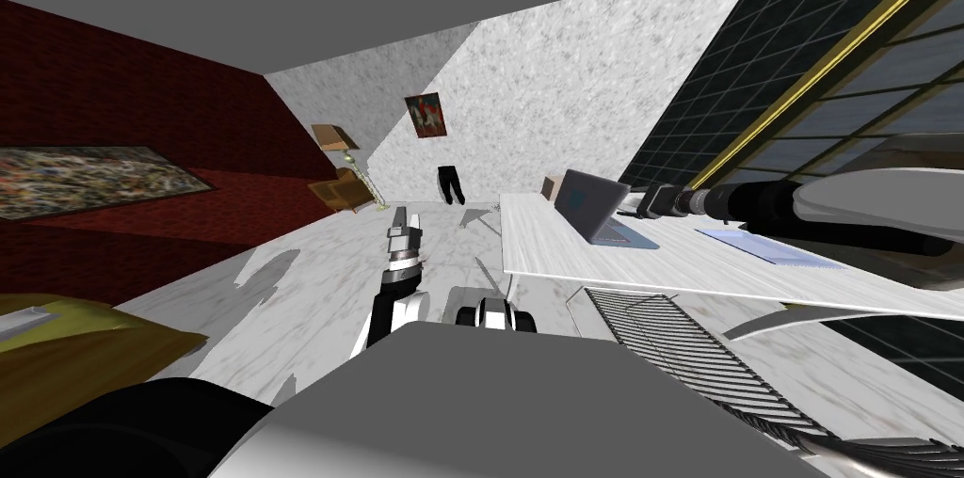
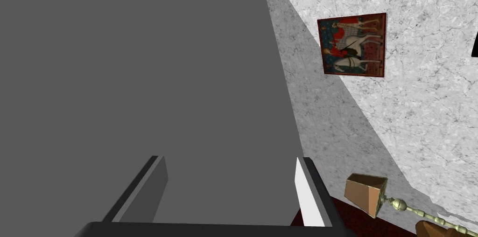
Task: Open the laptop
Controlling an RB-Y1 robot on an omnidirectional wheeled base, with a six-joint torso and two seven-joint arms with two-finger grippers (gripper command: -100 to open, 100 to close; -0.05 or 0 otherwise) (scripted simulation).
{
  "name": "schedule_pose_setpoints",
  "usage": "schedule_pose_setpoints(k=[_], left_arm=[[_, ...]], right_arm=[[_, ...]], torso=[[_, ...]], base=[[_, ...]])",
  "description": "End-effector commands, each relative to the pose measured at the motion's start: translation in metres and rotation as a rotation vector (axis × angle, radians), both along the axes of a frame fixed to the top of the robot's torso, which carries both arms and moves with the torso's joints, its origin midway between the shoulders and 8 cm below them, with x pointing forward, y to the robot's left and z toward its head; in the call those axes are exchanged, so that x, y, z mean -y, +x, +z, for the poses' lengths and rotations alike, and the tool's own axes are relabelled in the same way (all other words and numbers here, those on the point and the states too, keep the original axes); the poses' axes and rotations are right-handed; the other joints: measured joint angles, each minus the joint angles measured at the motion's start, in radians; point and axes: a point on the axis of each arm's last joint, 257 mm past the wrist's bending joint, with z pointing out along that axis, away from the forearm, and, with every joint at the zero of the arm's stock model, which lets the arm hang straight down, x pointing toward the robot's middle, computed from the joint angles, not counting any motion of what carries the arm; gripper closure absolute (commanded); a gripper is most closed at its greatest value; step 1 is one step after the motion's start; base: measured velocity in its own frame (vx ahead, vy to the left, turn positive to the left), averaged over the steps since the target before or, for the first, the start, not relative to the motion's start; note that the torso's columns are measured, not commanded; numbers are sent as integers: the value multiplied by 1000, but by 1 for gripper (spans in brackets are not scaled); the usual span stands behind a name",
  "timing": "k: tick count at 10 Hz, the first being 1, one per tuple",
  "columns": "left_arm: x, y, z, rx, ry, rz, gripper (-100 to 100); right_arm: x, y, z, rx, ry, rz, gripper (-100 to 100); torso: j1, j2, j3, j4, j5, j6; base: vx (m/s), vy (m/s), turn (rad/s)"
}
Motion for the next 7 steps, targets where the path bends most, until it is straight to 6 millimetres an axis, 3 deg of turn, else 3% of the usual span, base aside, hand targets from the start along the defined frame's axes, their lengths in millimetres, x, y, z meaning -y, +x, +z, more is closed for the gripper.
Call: schedule_pose_setpoints(k=[1,4,7], left_arm=[[0,0,0,0,0,0,0],[0,0,0,0,0,0,0],[0,0,0,0,0,0,0]], right_arm=[[0,0,0,0,0,0,100],[-2,-2,-5,15,154,-31,100],[-4,-4,-8,27,270,-52,100]], torso=[[0,1,1,0,0,0],[-8,3,2,1,-2,0],[2,-2,-1,0,1,0]], base=[[0,0,0],[-45,-153,79],[-33,-155,47]])
